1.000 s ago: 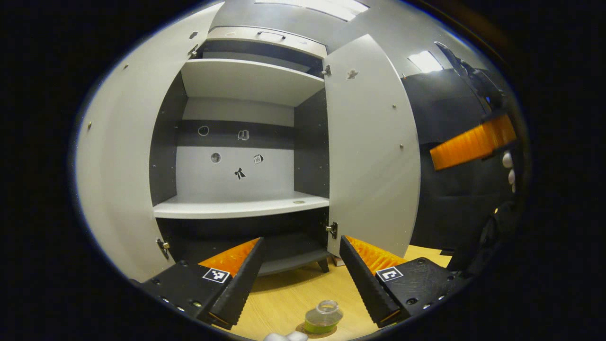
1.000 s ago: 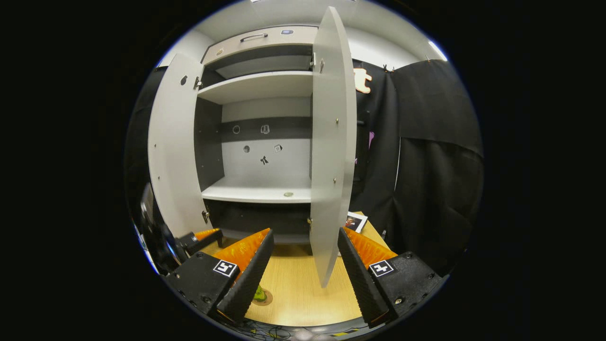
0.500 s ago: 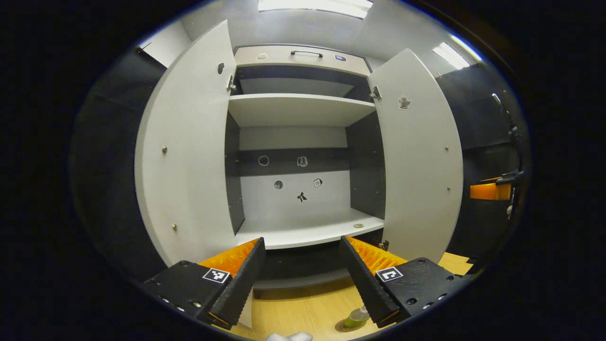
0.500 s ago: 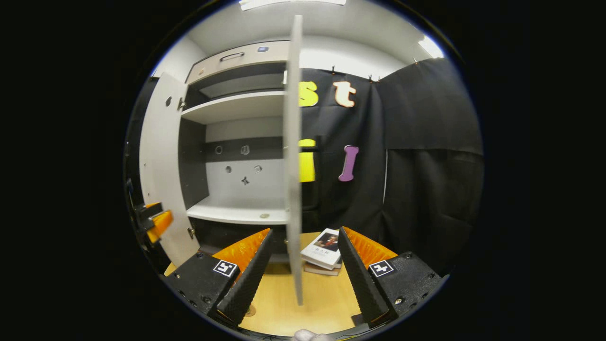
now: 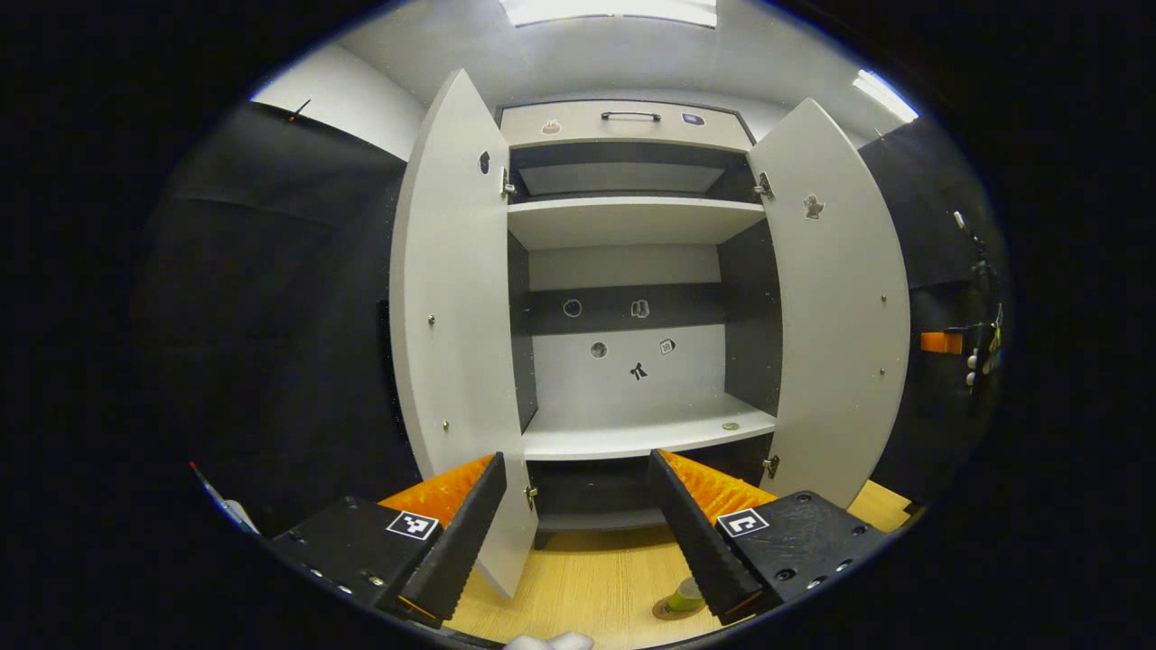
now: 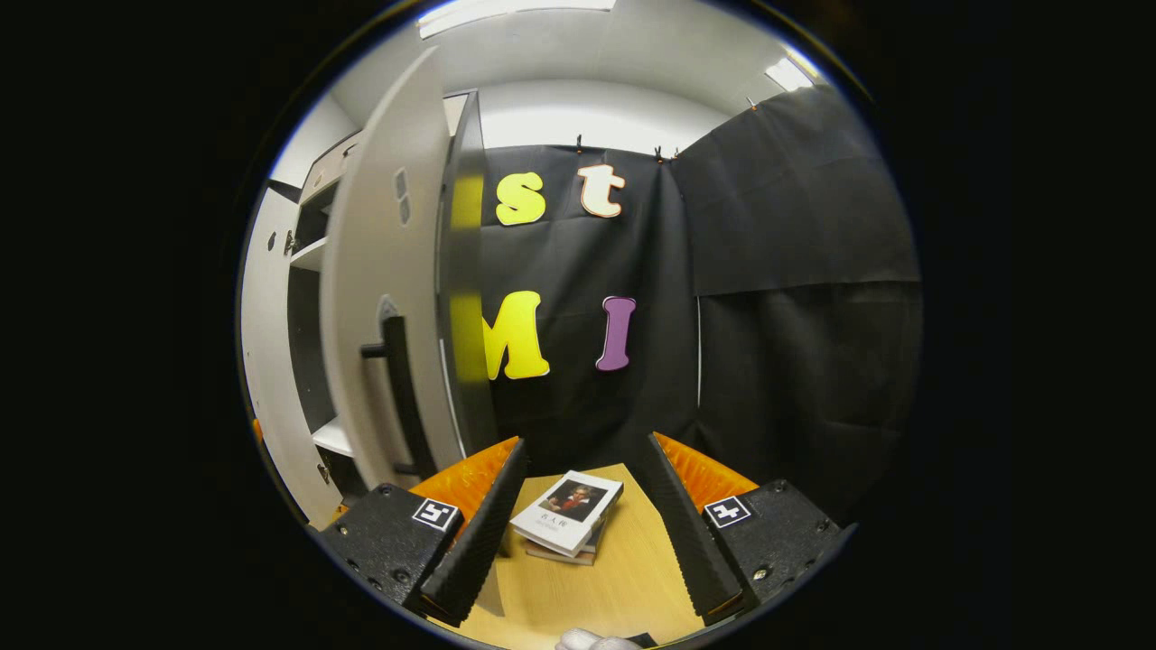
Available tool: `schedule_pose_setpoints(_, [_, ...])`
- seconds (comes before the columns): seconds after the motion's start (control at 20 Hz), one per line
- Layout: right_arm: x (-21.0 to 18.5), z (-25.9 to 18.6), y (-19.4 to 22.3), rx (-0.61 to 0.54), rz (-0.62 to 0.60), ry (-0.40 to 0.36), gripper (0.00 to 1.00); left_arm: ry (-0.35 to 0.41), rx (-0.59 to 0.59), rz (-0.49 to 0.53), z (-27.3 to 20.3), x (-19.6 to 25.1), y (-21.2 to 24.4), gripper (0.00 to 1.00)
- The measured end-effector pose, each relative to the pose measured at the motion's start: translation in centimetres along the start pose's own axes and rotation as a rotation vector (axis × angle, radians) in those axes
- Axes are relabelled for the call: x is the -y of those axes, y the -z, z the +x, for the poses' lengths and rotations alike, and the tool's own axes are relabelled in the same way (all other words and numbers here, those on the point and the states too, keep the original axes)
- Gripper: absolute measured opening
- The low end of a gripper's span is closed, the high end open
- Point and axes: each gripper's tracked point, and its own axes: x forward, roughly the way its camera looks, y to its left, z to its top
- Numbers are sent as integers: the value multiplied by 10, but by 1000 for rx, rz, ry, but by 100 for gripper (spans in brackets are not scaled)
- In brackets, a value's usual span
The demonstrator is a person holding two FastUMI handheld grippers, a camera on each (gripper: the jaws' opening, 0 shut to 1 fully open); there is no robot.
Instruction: Grasp the bottle in the cabinet with the left hand and place it on the coaster, then close the right door with the right hand and the left door with the left hand.
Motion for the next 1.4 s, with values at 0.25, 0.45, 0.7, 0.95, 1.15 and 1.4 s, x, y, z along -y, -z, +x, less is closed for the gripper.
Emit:
schedule_pose_setpoints(0.25, [-40, 21, -3, -11, -21, -154, 81, -74, -20, 15, -22, -1, 1, 96])
schedule_pose_setpoints(0.45, [-59, 19, -9, 4, -57, -206, 80, -111, -53, 7, -30, -6, 9, 96])
schedule_pose_setpoints(0.7, [-85, 9, 0, -17, -60, -251, 80, -128, -55, -4, -28, -12, 12, 96])
schedule_pose_setpoints(0.95, [-141, 2, 10, -27, -80, -325, 80, -114, -37, -25, -16, -17, 10, 96])
schedule_pose_setpoints(1.15, [-171, 4, 12, -10, -122, -393, 80, -106, -35, -19, -8, -30, 12, 96])
schedule_pose_setpoints(1.4, [-184, 2, 11, 12, -133, -440, 80, -115, -33, -15, -3, -53, 15, 96])
